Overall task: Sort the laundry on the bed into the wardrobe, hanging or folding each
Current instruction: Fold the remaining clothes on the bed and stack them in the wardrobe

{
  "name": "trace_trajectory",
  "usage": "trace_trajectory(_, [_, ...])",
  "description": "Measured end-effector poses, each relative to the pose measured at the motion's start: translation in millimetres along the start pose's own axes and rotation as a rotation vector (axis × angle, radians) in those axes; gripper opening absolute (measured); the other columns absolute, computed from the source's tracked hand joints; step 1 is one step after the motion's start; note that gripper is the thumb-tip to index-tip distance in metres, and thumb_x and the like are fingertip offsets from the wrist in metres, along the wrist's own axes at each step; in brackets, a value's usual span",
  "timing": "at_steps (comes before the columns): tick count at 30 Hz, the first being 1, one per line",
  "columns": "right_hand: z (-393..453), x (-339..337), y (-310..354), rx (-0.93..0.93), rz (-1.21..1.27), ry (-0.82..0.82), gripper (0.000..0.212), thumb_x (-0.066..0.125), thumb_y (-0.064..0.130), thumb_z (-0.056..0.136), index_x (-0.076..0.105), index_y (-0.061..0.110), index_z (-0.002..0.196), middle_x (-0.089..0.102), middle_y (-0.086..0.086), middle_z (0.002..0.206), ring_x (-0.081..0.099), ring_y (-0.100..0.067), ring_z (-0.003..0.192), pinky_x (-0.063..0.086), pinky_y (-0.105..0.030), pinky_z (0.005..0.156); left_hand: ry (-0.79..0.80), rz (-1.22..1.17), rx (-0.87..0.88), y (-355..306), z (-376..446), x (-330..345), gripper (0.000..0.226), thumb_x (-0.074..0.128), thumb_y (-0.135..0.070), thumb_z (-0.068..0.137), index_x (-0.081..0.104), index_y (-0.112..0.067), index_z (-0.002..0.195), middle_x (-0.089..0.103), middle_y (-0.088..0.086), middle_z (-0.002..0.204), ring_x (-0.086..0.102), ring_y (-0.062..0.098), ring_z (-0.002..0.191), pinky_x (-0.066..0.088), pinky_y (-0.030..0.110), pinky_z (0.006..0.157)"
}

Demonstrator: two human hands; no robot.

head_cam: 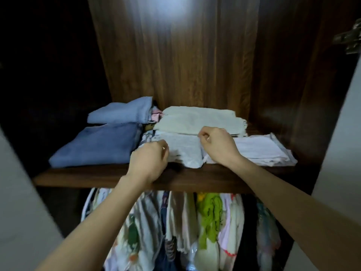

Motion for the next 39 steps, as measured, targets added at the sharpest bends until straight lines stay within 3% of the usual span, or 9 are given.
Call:
trace_trajectory(3, [-29.4, 46.7, 81.4, -0.124, 0.121, 0.127, 0.016, 0.051, 0.02, 0.092, 0.067, 0.018, 0.094, 0.07, -0.003, 0.086, 0.062, -0.028, 0.085, 0.051, -0.039, 0.072, 0.055, 0.139, -0.118, 56.7, -86.3, -28.2, 0.017, 0.04, -0.033, 0.098, 0.051, -0.021, 0.095, 0.065, 0.004, 0.103, 0.061, 0.033, 0.096, 0.041, 0.035, 0.068])
trace_trajectory(7, [-103.5, 115.9, 202.9, -0.316, 0.216, 0.313, 0.012, 0.055, 0.022, 0.09, 0.066, 0.018, 0.09, 0.07, -0.001, 0.079, 0.064, -0.029, 0.082, 0.051, -0.035, 0.069, 0.159, 0.228, -0.375, 144.5, -220.5, -53.0, 0.022, 0.037, -0.035, 0.098, 0.055, -0.024, 0.107, 0.065, 0.0, 0.113, 0.061, 0.031, 0.103, 0.042, 0.033, 0.071])
trace_trajectory(14, [-307.7, 210.2, 419.4, -0.645, 0.259, 0.739, 0.013, 0.05, 0.021, 0.089, 0.063, 0.017, 0.088, 0.067, -0.007, 0.079, 0.061, -0.033, 0.085, 0.051, -0.038, 0.07, 0.323, 0.292, -0.814, 262.4, -501.5, -104.5, 0.026, 0.042, -0.038, 0.097, 0.057, -0.023, 0.114, 0.067, 0.0, 0.115, 0.063, 0.029, 0.105, 0.049, 0.035, 0.081])
trace_trajectory(17, [-415.4, 225.3, 505.9, -0.824, 0.28, 0.879, 0.014, 0.049, 0.02, 0.091, 0.062, 0.019, 0.087, 0.063, -0.006, 0.077, 0.06, -0.032, 0.084, 0.051, -0.037, 0.07, 0.374, 0.299, -1.01, 291.2, -635.1, -138.5, 0.028, 0.044, -0.038, 0.096, 0.057, -0.023, 0.116, 0.067, 0.002, 0.115, 0.063, 0.029, 0.105, 0.051, 0.035, 0.083])
trace_trajectory(25, [-650.8, 247.1, 689.9, -1.091, 0.303, 1.138, 0.021, 0.047, 0.027, 0.089, 0.066, 0.017, 0.089, 0.069, -0.012, 0.092, 0.064, -0.033, 0.091, 0.054, -0.04, 0.075, 0.542, 0.266, -1.47, 322.0, -944.0, -228.8, 0.033, 0.049, -0.037, 0.095, 0.058, -0.02, 0.122, 0.062, 0.007, 0.123, 0.058, 0.031, 0.113, 0.048, 0.037, 0.09])
trace_trajectory(29, [-713.6, 273.1, 760.0, -1.241, 0.263, 1.226, 0.02, 0.046, 0.026, 0.083, 0.059, 0.015, 0.072, 0.067, -0.015, 0.085, 0.065, -0.033, 0.084, 0.055, -0.043, 0.073, 0.572, 0.244, -1.546, 348.2, -1012.7, -250.3, 0.028, 0.051, -0.035, 0.092, 0.064, -0.017, 0.11, 0.064, 0.01, 0.116, 0.06, 0.033, 0.106, 0.048, 0.037, 0.081])
trace_trajectory(32, [-744.6, 300.9, 820.8, -1.368, 0.238, 1.258, 0.017, 0.049, 0.027, 0.082, 0.055, 0.021, 0.067, 0.068, -0.016, 0.088, 0.065, -0.034, 0.087, 0.055, -0.042, 0.075, 0.519, 0.249, -1.603, 388.1, -1041.9, -266.7, 0.029, 0.05, -0.033, 0.093, 0.062, -0.017, 0.115, 0.063, 0.011, 0.117, 0.059, 0.033, 0.107, 0.048, 0.038, 0.082])
trace_trajectory(36, [-751.6, 343.1, 899.9, -1.495, 0.182, 1.225, 0.019, 0.05, 0.025, 0.087, 0.067, 0.017, 0.085, 0.068, -0.014, 0.099, 0.063, -0.034, 0.096, 0.048, -0.03, 0.072, 0.478, 0.249, -1.669, 464.1, -1057.2, -276.7, 0.03, 0.048, -0.033, 0.096, 0.06, -0.015, 0.118, 0.063, 0.01, 0.118, 0.059, 0.033, 0.107, 0.047, 0.038, 0.084])
trace_trajectory(39, [-749.4, 381.7, 966.3, -1.576, 0.204, 1.183, 0.022, 0.049, 0.022, 0.088, 0.069, 0.014, 0.093, 0.068, -0.013, 0.102, 0.062, -0.033, 0.098, 0.05, -0.033, 0.074, 0.367, 0.194, -1.761, 532.4, -1069.2, -284.5, 0.033, 0.048, -0.035, 0.095, 0.059, -0.016, 0.121, 0.064, 0.008, 0.118, 0.059, 0.031, 0.107, 0.05, 0.04, 0.088])
Point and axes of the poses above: each hand's wrist, its own z-axis towards the middle knuckle, its own x-axis out of the palm, y = z × x, the point moved 10 cm from there along z, towards the middle knuckle
